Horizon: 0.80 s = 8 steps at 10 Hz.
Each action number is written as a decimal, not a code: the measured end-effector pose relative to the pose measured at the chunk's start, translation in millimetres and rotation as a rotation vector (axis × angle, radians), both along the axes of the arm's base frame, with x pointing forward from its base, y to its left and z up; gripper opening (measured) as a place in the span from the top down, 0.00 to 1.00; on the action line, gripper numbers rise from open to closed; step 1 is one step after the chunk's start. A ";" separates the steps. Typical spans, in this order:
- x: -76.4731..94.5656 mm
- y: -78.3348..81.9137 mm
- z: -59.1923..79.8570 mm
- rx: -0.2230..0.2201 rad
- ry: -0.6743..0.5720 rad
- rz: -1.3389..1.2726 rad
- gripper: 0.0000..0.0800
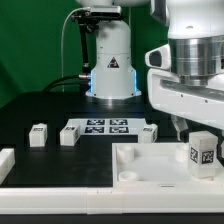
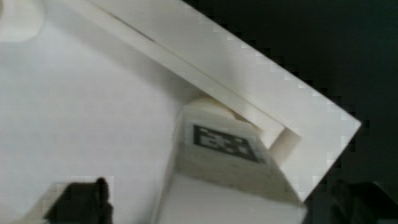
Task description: Assemble one leg
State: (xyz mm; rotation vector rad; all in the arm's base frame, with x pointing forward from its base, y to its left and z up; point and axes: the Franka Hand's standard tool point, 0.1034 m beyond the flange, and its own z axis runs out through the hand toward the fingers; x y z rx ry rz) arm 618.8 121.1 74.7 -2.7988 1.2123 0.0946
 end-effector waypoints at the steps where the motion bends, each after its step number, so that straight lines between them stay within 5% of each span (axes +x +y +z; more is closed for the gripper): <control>1: -1.1 -0.2 -1.5 0.004 -0.015 0.173 0.20; 5: -1.3 0.8 -1.9 0.025 -0.053 0.724 0.19; 8: 5.2 -3.9 1.6 0.003 -0.088 1.015 0.19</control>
Offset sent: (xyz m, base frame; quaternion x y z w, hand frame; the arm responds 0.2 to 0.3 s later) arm -0.0016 0.0161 -0.0004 0.0158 -0.0341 -0.3714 0.9277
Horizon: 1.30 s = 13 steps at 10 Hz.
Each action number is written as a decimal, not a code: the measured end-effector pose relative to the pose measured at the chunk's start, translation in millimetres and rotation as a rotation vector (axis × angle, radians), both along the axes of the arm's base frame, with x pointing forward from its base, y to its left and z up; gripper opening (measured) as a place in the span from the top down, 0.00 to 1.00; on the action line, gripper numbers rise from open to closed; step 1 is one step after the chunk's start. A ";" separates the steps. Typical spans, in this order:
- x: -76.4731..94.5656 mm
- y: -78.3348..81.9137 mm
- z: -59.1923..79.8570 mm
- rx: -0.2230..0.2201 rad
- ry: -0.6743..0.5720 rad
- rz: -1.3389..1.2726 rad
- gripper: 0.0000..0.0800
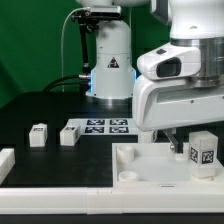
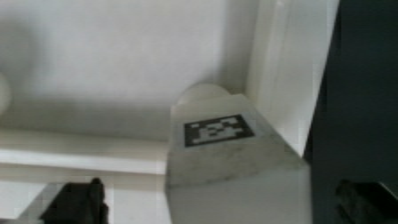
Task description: Assemble one leg
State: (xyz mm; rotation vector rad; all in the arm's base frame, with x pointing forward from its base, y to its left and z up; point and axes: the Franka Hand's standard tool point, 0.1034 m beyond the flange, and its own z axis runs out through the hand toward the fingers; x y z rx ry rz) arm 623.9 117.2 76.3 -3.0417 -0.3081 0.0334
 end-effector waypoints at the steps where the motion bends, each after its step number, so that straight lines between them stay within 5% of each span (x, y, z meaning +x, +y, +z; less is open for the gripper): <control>1: -0.4 -0.1 -0.4 0.000 0.001 -0.001 0.19; 4: -0.3 -0.3 -0.5 0.000 0.001 -0.003 0.30; 5: -0.3 -0.4 -0.5 0.000 0.001 -0.003 0.53; 6: -0.4 -0.3 -0.5 0.000 0.002 -0.012 0.64; 8: -0.4 -0.3 -0.6 -0.001 0.006 -0.057 0.64; 13: -0.9 -1.2 -2.0 -0.030 0.062 -0.801 0.64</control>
Offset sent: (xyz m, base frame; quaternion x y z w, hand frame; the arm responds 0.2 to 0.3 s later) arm 0.0000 0.0000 0.0000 0.0000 0.0000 0.0000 1.0000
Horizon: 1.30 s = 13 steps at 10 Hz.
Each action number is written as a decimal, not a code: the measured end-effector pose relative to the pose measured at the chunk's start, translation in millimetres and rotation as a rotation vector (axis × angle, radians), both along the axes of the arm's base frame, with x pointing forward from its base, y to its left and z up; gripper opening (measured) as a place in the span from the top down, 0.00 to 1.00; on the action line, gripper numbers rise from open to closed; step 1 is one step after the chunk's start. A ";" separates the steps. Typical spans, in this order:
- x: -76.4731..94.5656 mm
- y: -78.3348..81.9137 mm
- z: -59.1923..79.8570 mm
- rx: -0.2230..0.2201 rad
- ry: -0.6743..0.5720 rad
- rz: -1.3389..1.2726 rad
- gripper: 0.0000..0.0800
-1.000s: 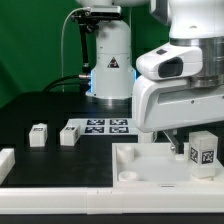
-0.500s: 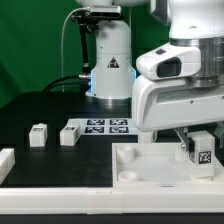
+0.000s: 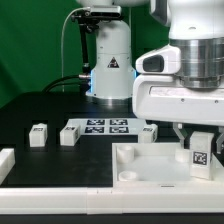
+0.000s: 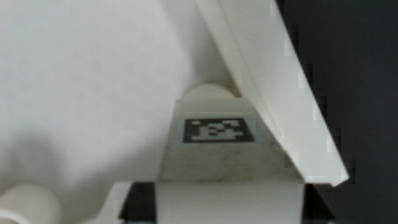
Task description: Assemble one leg
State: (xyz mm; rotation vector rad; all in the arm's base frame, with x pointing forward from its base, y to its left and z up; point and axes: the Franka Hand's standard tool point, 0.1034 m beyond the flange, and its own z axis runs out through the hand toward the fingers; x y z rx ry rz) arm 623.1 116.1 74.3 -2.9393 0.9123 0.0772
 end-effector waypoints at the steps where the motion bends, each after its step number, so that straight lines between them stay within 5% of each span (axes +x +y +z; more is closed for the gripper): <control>1: -0.2 0.0 -0.4 -0.008 0.013 -0.170 0.64; 5: -0.6 1.2 -0.3 -0.030 0.044 -0.630 0.64; 6: -0.6 1.8 -0.3 -0.030 0.043 -0.628 0.51; 7: -0.6 1.9 -0.3 -0.028 0.040 -0.582 0.51; 8: -0.3 2.7 -0.2 -0.025 0.035 -0.563 0.30; 9: 0.2 4.5 -0.4 -0.019 0.019 -0.503 0.21; 13: -1.5 10.9 -1.7 -0.010 -0.033 0.183 0.19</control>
Offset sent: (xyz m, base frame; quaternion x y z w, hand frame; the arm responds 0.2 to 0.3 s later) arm 0.0004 -0.0020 -0.0032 -0.0137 0.0096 0.2700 0.9627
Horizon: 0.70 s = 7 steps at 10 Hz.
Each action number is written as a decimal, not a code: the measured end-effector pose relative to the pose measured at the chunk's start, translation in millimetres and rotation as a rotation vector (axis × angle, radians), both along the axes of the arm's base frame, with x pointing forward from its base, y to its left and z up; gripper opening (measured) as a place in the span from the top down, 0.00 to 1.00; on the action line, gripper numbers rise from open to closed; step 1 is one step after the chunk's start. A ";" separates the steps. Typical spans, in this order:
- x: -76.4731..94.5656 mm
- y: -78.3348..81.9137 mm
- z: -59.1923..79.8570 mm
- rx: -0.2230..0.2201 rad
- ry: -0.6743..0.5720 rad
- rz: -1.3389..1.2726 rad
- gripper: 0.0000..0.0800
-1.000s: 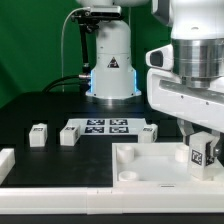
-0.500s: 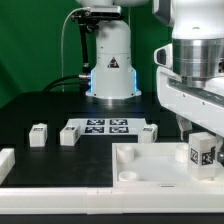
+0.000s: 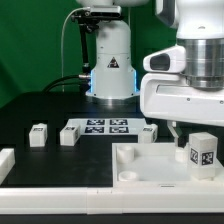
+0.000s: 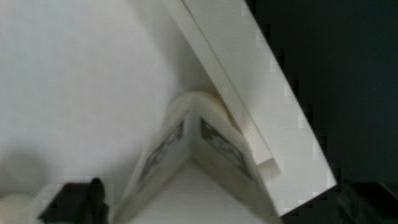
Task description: Assemble one leg
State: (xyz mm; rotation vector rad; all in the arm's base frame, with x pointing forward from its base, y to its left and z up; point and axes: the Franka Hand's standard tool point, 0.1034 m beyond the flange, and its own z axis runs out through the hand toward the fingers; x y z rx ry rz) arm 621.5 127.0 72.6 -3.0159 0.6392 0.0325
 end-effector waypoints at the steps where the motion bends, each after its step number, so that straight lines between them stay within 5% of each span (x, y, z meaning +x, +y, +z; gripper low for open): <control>1: -0.1 0.0 -0.2 -0.003 -0.007 0.126 0.19; 4: -0.3 -9.3 -1.4 -0.008 -0.013 0.560 0.19; 7: 0.1 -11.4 -1.3 -0.007 -0.019 0.643 0.22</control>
Offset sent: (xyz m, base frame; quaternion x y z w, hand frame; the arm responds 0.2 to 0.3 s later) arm 0.0034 -0.0039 0.0008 0.0016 -0.0365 -0.2135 0.9763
